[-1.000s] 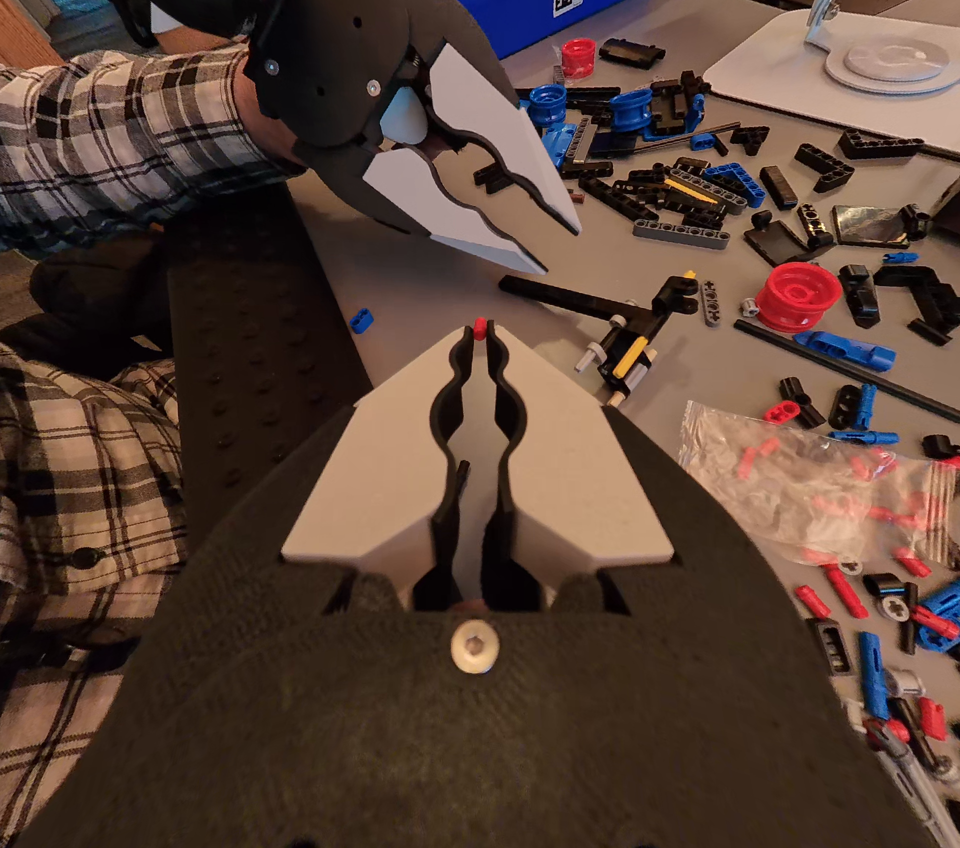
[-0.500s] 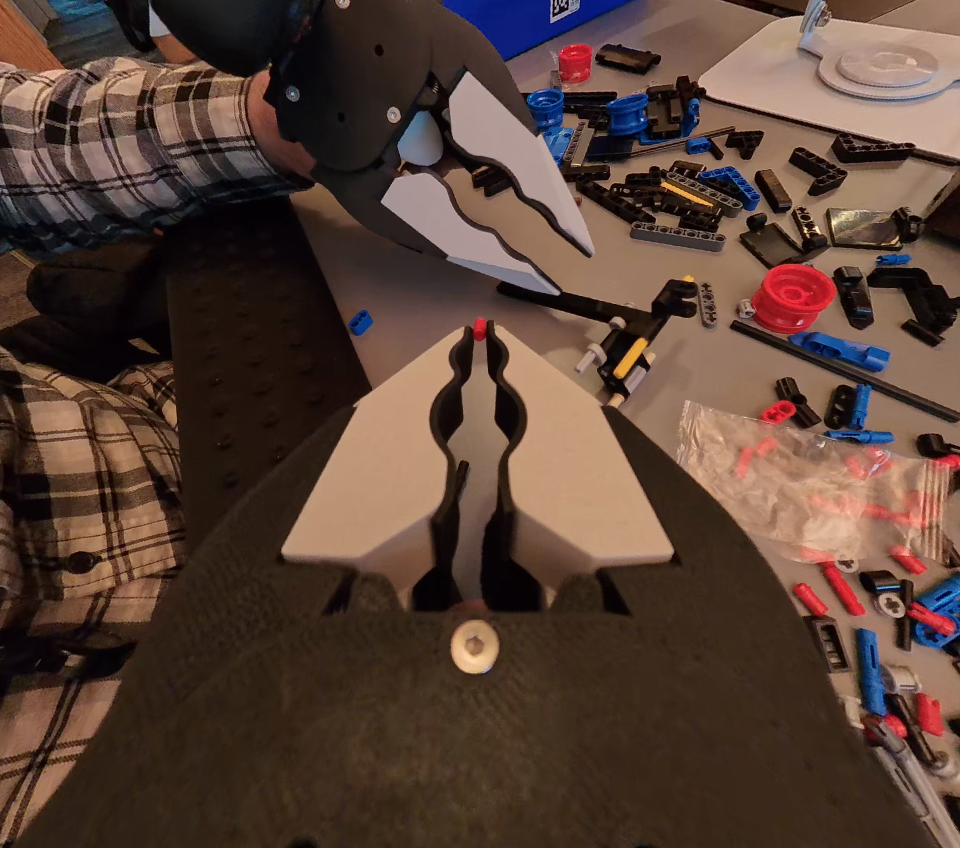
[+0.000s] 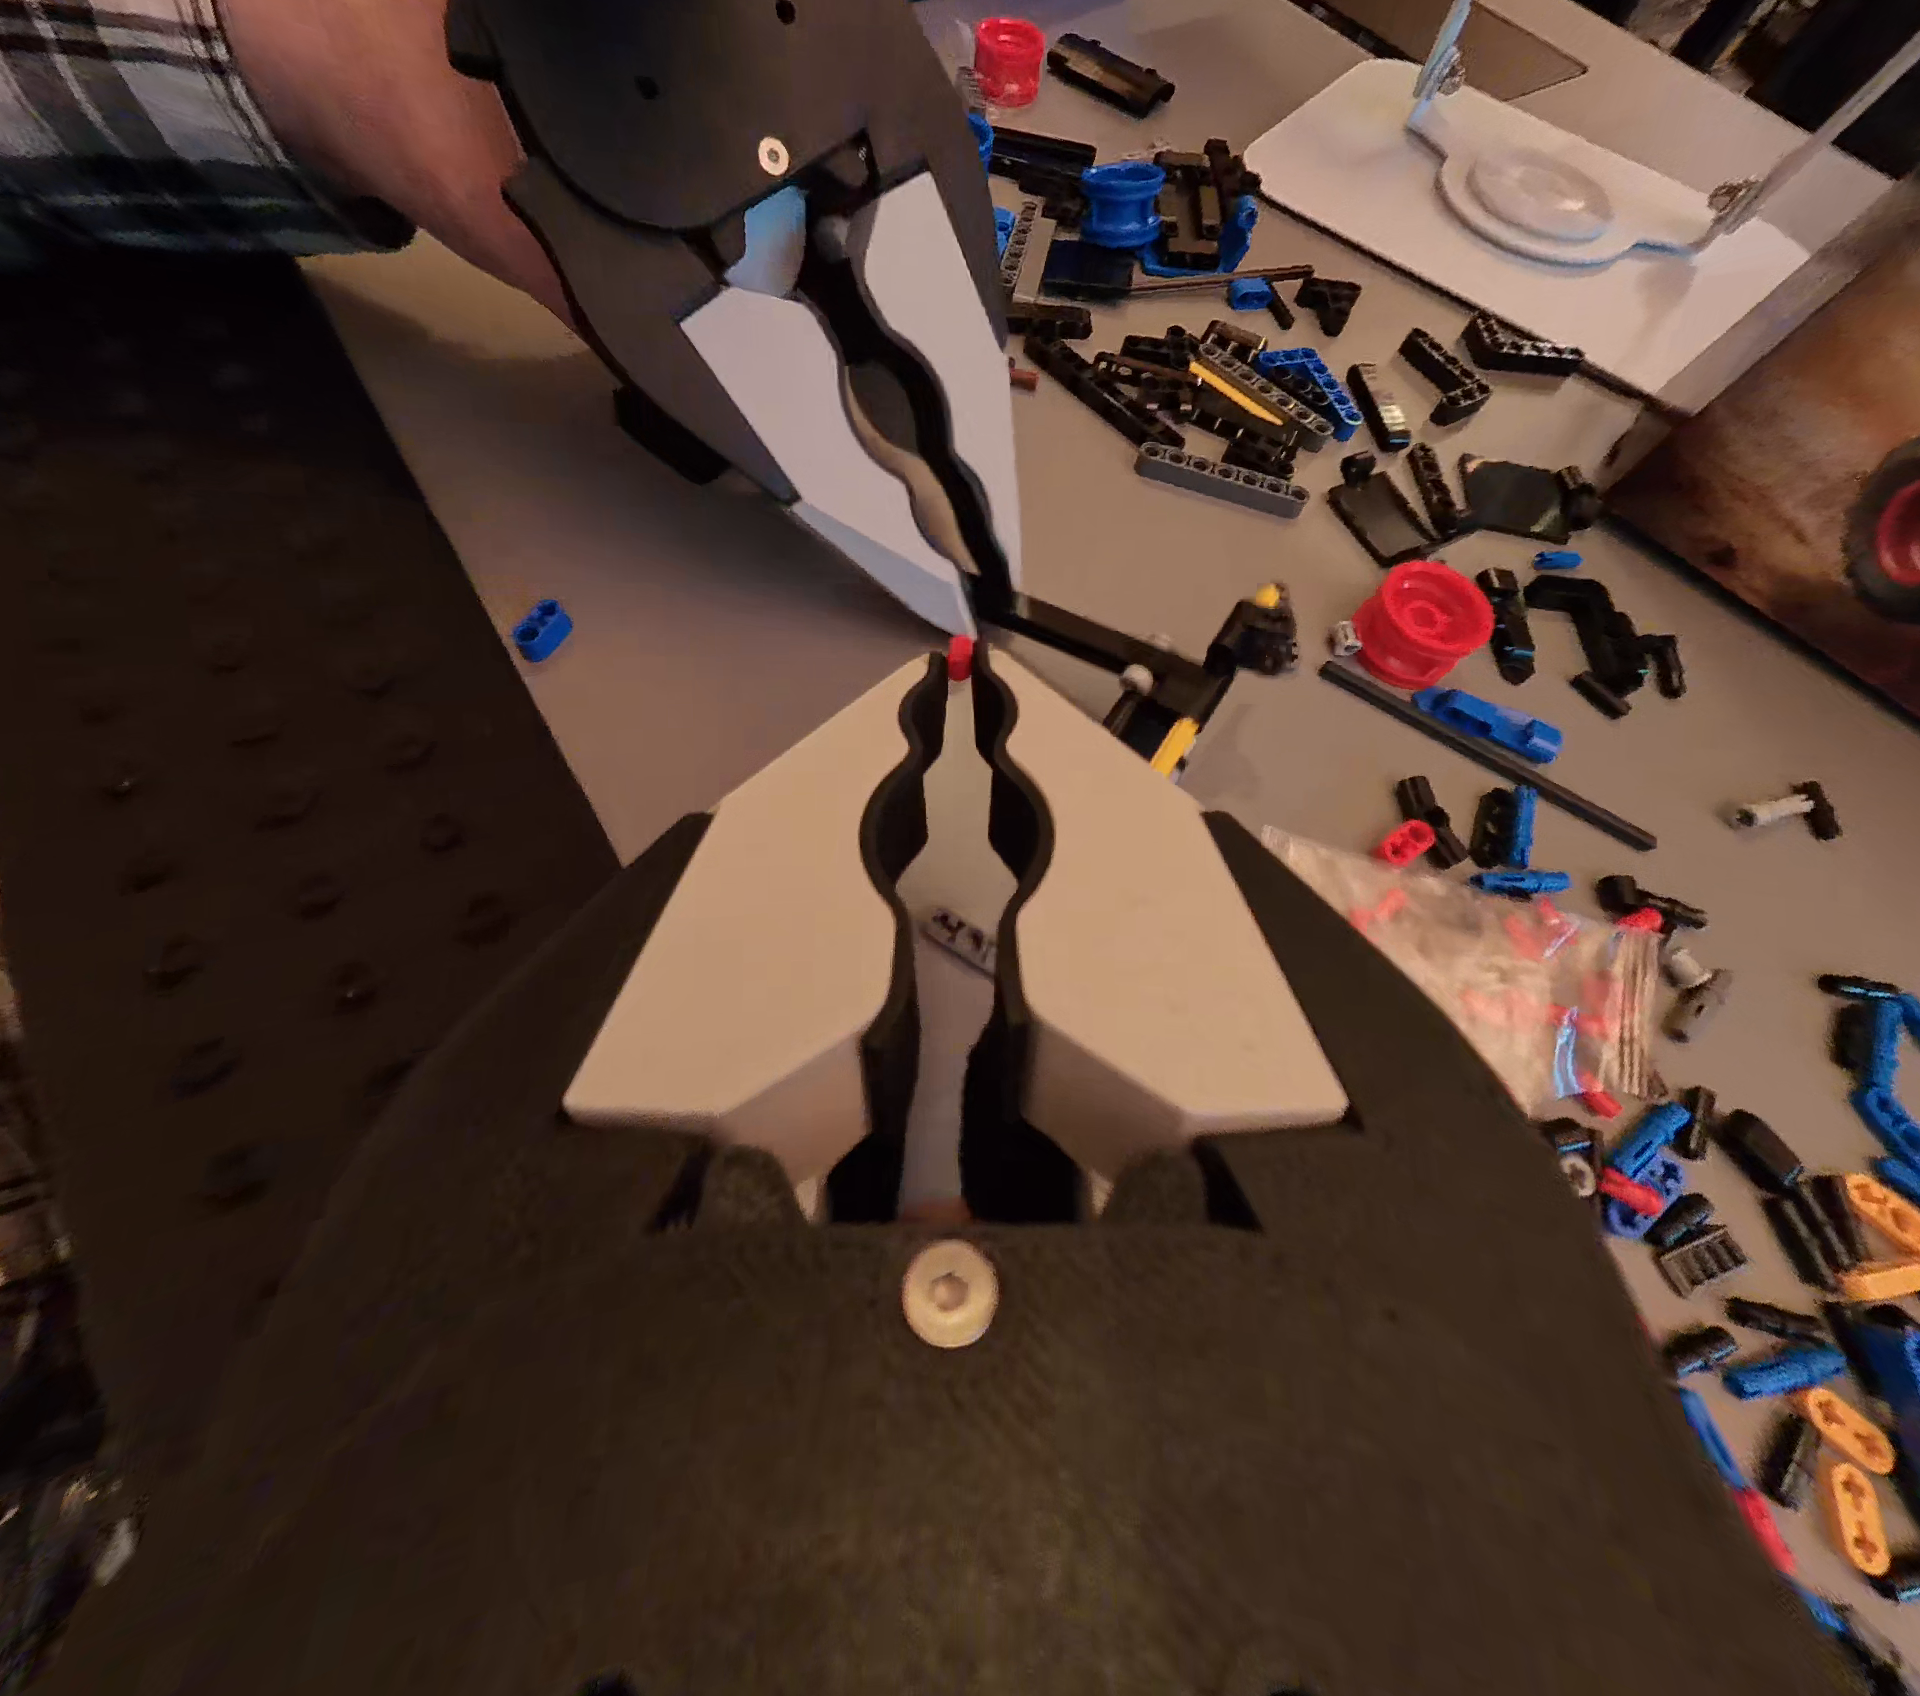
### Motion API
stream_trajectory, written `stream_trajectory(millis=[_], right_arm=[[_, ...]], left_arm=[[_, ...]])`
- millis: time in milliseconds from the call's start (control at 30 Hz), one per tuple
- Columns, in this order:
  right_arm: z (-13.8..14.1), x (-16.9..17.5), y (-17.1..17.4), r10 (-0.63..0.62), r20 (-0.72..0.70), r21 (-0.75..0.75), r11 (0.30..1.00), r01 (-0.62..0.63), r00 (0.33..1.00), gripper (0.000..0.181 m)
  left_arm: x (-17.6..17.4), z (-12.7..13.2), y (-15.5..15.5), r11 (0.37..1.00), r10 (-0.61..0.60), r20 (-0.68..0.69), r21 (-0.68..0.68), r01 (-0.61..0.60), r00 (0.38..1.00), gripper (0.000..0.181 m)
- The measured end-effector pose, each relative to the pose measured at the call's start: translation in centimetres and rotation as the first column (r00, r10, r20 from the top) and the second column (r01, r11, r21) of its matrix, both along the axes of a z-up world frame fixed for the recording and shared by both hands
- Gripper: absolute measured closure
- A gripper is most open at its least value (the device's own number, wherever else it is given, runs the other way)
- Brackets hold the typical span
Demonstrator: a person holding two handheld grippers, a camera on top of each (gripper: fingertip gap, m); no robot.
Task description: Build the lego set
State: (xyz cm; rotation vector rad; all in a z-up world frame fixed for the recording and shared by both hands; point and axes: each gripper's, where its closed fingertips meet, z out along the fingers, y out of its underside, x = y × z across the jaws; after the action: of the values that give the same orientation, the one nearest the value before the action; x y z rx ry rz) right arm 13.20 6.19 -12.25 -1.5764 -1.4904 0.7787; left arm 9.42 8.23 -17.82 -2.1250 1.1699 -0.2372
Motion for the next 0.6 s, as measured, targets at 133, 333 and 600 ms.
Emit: stream_trajectory(millis=[133, 333, 600], right_arm=[[-0.2, -0.9, 0.6, -0.015, 0.026, 0.12, 0.993, 0.012, 1.0, 0.178], [-2.4, -1.2, 1.3, -0.039, 0.158, 0.332, 0.943, -0.016, 0.987, 0.178], [-3.5, -1.2, 1.9, -0.085, 0.224, 0.463, 0.886, -0.029, 0.971, 0.178]], left_arm=[[0.8, 0.2, -0.4, 0.997, 0.022, 0.086, -0.07, -0.016, 0.996, 0.176], [1.8, 0.3, -0.7, 0.978, 0.114, 0.228, -0.195, -0.069, 0.967, 0.176], [2.0, 0.3, -0.5, 0.955, 0.181, 0.303, -0.28, -0.094, 0.936, 0.175]])
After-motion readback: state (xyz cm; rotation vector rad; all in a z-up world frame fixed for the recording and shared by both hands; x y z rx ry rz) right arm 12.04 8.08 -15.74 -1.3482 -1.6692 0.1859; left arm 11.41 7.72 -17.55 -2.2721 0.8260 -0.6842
